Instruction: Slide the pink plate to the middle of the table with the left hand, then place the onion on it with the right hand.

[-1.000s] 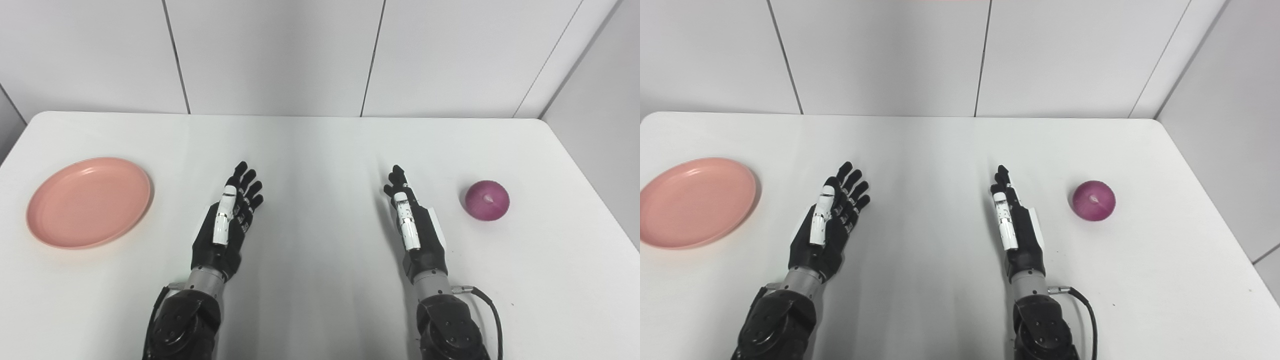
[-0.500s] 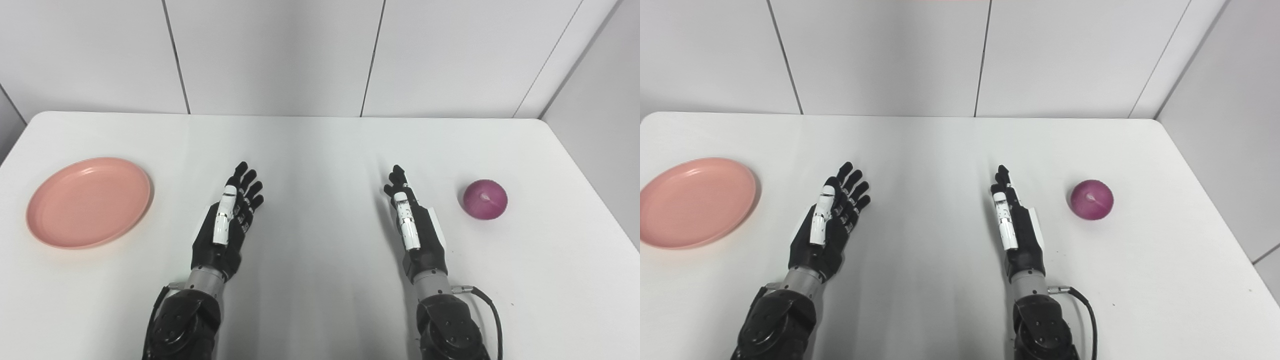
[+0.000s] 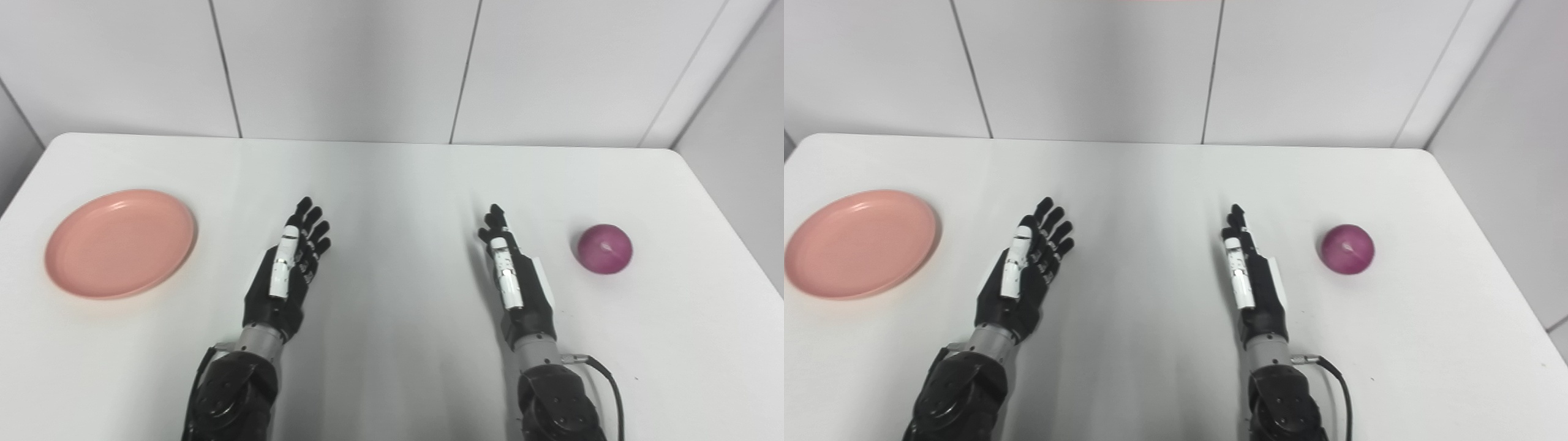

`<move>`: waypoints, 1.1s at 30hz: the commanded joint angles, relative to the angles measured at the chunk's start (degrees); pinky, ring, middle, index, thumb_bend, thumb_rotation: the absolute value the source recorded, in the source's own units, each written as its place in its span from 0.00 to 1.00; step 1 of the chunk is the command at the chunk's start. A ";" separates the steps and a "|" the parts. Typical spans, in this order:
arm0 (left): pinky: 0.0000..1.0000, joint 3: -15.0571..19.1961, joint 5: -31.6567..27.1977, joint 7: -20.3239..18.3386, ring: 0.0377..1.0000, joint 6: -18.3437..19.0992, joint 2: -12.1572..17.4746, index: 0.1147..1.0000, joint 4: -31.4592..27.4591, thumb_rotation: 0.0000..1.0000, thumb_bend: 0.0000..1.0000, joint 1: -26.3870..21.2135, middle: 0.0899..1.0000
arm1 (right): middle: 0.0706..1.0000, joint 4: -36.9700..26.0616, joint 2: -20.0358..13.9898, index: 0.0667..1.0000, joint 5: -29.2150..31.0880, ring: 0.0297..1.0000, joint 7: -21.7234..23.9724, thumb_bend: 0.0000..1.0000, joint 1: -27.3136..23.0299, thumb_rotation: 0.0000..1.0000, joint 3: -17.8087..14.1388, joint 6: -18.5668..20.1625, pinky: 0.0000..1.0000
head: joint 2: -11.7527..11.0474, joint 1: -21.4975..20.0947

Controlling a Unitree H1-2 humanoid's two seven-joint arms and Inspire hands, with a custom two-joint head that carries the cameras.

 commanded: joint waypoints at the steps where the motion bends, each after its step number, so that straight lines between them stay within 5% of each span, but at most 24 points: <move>1: 0.98 -0.77 0.81 0.61 0.98 -0.16 -0.96 0.96 0.65 1.00 0.47 -0.39 0.99 | 0.98 -2.04 -0.39 0.99 0.58 0.96 0.35 0.26 -0.79 1.00 -0.33 -2.21 1.00 | -0.02 0.05; 24: 1.00 -3.66 3.85 3.45 0.98 -0.54 -4.94 0.98 2.80 1.00 0.47 -1.41 1.00 | 1.00 -0.94 -4.04 1.00 5.38 0.99 2.39 0.11 -0.34 1.00 -2.37 -5.87 1.00 | -4.31 13.26; 33: 1.00 -5.31 5.07 4.26 1.00 -2.96 -5.93 1.00 5.64 1.00 0.47 -2.02 1.00 | 1.00 0.46 -5.52 1.00 7.47 1.00 3.48 0.09 -0.36 1.00 -3.10 -7.68 1.00 | -7.59 19.24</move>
